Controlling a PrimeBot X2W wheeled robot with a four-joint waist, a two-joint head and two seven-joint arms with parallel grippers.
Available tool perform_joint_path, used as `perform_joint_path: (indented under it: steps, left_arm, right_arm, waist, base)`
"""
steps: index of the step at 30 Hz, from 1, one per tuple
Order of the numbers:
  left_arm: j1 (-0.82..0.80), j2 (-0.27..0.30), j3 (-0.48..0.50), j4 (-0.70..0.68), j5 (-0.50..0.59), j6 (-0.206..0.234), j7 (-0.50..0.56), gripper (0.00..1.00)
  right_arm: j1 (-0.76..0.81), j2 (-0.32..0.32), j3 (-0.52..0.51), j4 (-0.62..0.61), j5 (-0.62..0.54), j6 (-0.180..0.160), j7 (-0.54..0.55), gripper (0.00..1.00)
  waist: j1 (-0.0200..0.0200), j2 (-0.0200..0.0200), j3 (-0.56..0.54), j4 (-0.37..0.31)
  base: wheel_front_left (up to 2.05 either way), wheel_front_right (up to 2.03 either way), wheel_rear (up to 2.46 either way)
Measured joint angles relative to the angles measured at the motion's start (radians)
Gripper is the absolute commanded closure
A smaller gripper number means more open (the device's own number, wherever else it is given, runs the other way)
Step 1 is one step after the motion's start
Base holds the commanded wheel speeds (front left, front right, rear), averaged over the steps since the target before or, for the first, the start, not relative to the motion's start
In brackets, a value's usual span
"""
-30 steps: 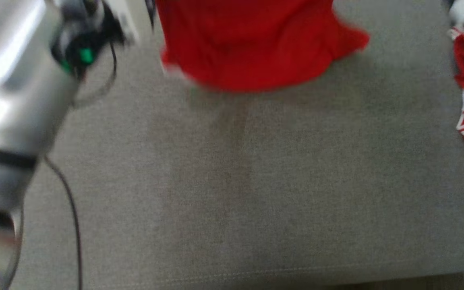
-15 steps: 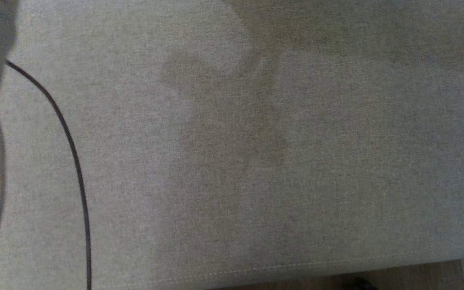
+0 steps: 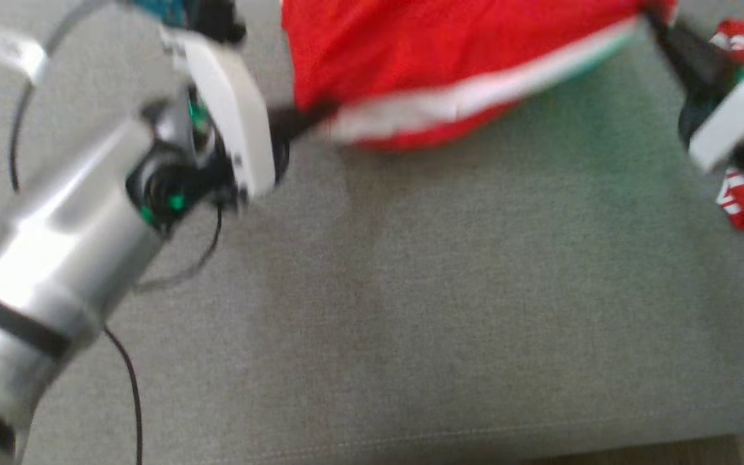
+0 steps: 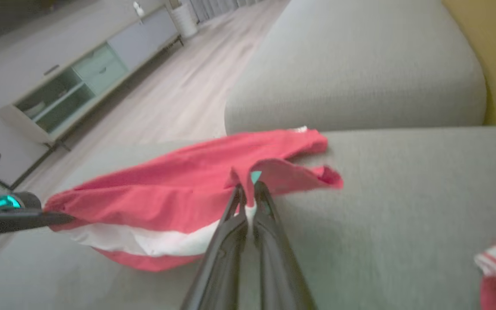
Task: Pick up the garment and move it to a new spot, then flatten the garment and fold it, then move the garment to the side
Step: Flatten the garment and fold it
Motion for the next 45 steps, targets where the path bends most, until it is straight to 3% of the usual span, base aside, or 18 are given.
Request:
perform_joint_path:
  steps: [11,17,22,28,34,39,45]
  left_arm:
    - [0.307,0.176,-0.105,-0.254,-0.208,0.0,0.179,1.0]
    - [0.415,0.261,-0.128,-0.388,-0.296,0.0,0.23,1.0]
    - [0.424,0.294,-0.116,-0.447,-0.363,0.018,0.257,1.0]
    - [0.373,0.285,-0.074,-0.419,-0.472,0.053,0.341,1.0]
    - [0.252,0.228,-0.011,-0.354,-0.547,0.083,0.387,1.0]
    - [0.17,0.182,0.008,-0.277,-0.557,0.104,0.419,1.0]
    - [0.128,0.125,0.03,-0.221,-0.557,0.094,0.417,1.0]
  right_arm:
    - [0.277,-0.158,0.175,-0.105,0.137,0.0,0.245,1.0]
    - [0.398,-0.27,0.209,-0.22,0.227,0.0,0.333,1.0]
    - [0.406,-0.304,0.188,-0.275,0.28,0.0,0.345,1.0]
    - [0.312,-0.301,0.153,-0.255,0.37,0.0,0.459,1.0]
    - [0.151,-0.281,0.117,-0.188,0.438,0.0,0.582,1.0]
    - [-0.022,-0.217,0.102,-0.033,0.463,0.0,0.682,1.0]
    - [-0.181,-0.132,0.11,0.131,0.479,0.0,0.749,1.0]
  waist:
    - [-0.0001,0.0001,-0.221,0.002]
    - [-0.0001,0.0001,-0.321,0.01]
    - [-0.0001,0.0001,-0.33,0.026]
    - [-0.0001,0.0001,-0.269,0.054]
    - [-0.0001,0.0001,-0.196,0.088]
    - [-0.0001,0.0,-0.102,0.138]
    - [0.0,0.0,-0.016,0.192]
  base:
    - [0.0,0.0,0.0]
    - [0.0,0.0,0.0]
    - [0.0,0.0,0.0]
    - [0.0,0.0,0.0]
    - [0.0,0.0,0.0]
    - [0.0,0.0,0.0]
    - [0.0,0.0,0.0]
